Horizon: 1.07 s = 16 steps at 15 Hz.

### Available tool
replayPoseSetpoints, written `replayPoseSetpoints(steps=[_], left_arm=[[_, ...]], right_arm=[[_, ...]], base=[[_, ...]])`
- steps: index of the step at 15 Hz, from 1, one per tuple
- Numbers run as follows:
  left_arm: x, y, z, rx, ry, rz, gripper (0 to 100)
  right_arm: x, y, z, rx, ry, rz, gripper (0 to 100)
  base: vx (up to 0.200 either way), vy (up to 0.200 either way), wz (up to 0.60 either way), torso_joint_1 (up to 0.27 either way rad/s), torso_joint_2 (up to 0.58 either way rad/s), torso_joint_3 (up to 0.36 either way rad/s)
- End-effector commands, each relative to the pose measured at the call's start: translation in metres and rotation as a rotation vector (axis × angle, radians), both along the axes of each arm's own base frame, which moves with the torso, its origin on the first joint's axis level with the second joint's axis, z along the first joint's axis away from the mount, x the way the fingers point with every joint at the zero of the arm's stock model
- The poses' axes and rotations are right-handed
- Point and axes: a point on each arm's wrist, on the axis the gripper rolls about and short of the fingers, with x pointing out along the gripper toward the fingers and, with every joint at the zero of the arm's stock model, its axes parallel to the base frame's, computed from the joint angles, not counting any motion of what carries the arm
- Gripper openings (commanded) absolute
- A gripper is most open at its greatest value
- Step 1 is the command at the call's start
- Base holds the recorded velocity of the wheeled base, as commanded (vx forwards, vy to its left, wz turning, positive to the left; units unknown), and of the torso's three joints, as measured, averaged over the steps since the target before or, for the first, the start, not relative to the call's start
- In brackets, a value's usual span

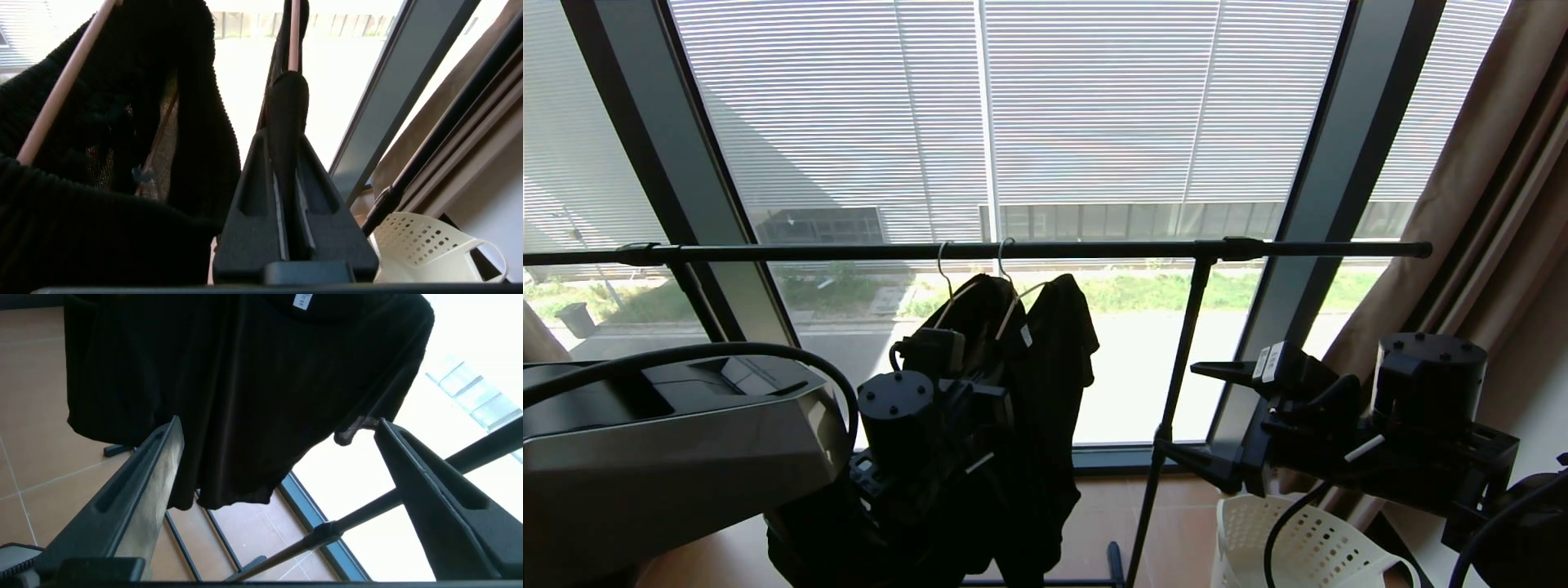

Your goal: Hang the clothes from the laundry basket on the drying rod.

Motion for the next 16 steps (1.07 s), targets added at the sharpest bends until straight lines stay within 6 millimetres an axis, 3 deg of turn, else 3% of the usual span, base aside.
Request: replayPoseSetpoints(steps=[1,10,11,16], left_arm=[[-0.0004,-0.0003,-0.0016,0.002,0.004,-0.001,0],[-0.0030,-0.0012,-0.0026,0.008,0.010,-0.007,0],[-0.0030,-0.0012,-0.0026,0.010,0.010,-0.007,100],[-0.0028,-0.0014,-0.0018,0.008,0.007,-0.007,100]], right_arm=[[0.0001,0.0001,-0.0003,0.000,0.000,0.001,100],[-0.0002,0.0000,-0.0006,-0.001,0.002,0.001,100],[0.0001,0.0001,-0.0003,0.000,0.000,0.001,100],[-0.0003,0.0004,-0.0006,-0.001,0.002,0.003,100]], base=[[0.000,0.000,0.00,0.000,0.00,0.000],[0.000,0.000,0.00,0.000,0.00,0.000],[0.000,0.000,0.00,0.000,0.00,0.000],[0.000,0.000,0.00,0.000,0.00,0.000]])
